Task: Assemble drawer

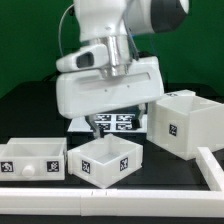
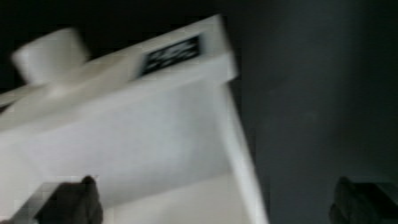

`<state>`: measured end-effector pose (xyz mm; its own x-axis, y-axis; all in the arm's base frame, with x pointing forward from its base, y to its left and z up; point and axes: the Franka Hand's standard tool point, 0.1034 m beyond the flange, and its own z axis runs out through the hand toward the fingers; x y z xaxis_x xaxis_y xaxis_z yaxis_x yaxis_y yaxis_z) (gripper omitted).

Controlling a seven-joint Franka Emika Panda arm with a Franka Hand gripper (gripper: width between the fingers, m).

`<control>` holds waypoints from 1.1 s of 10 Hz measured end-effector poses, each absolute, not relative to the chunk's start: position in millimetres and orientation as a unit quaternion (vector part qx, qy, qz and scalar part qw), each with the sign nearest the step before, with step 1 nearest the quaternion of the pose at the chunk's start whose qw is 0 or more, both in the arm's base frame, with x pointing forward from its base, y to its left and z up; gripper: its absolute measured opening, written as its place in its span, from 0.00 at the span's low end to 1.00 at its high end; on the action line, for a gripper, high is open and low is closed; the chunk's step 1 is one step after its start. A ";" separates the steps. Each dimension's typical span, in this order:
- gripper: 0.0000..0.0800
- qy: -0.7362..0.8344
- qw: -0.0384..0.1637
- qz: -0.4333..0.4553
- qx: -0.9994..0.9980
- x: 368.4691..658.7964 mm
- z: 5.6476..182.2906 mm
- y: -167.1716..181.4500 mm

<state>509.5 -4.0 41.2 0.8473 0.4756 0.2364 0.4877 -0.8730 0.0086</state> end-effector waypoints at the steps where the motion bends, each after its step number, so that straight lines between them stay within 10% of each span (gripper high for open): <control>1: 0.81 -0.247 0.022 -0.114 -0.962 505.0 27.1 -8.9; 6: 0.78 -0.238 0.023 -0.111 -0.965 503.3 12.3 -23.1; 9: 0.30 -0.241 0.024 -0.110 -0.964 502.9 11.9 -21.3; 11: 0.15 -0.258 0.029 -0.109 -0.959 503.1 12.4 -10.0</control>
Offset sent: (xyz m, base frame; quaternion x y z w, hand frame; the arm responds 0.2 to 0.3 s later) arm 0.0032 -0.0145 -0.0146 0.0014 0.0391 -0.0131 0.9991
